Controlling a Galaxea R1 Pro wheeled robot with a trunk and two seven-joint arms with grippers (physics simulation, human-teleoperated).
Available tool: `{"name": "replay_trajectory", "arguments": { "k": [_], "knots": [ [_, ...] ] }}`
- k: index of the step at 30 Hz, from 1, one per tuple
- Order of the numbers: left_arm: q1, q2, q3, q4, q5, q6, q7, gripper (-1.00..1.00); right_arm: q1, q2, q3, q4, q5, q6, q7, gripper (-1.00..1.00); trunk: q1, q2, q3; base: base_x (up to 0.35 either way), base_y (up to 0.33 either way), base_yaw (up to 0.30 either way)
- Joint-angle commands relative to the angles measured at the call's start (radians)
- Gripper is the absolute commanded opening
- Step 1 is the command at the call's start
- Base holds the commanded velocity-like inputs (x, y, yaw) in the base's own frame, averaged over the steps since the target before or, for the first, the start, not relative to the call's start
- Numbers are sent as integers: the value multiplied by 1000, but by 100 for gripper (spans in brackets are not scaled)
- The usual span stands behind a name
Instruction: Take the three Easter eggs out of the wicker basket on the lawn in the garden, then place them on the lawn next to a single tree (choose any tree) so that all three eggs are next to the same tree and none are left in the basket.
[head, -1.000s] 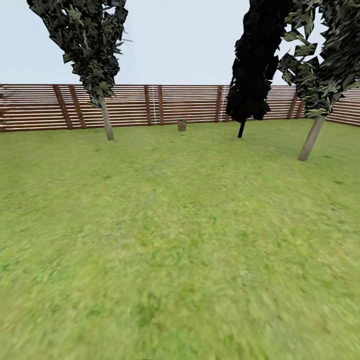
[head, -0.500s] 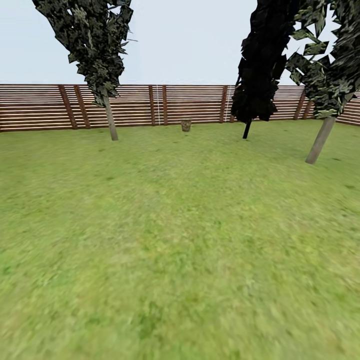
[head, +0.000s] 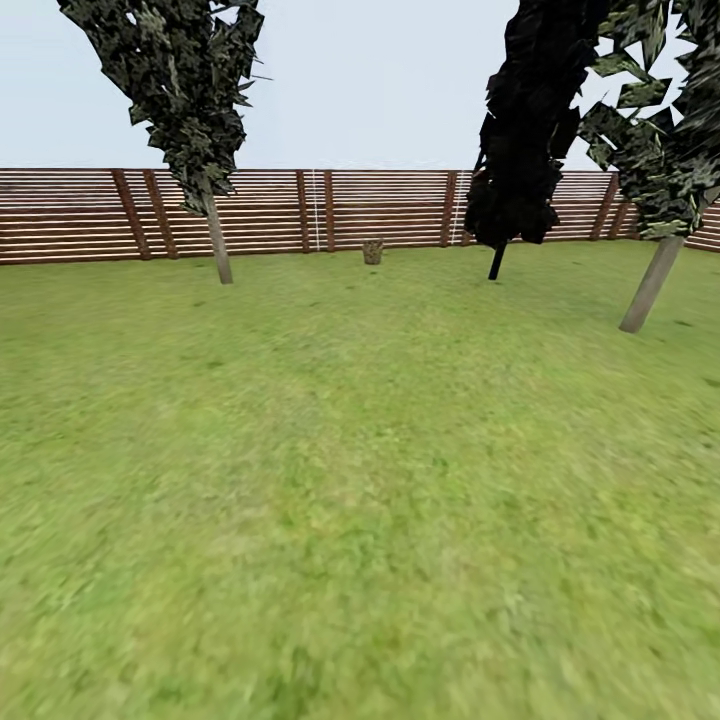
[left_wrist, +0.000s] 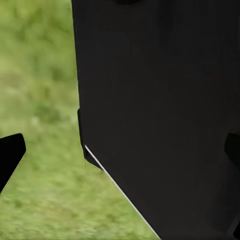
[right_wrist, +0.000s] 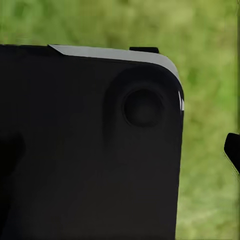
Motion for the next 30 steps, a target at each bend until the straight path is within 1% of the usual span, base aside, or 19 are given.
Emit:
{"name": "replay_trajectory", "arguments": {
  "k": [1,30],
  "knots": [
    [1,0,1,-2,1,0,-1,100,-1,0,1,1,1,-3,0,100,1,0,-1,341,0,0],
    [1,0,2,0,0,0,-1,100,-1,3,1,1,2,-3,-1,100,1,0,-1,341,0,0]
  ]
}}
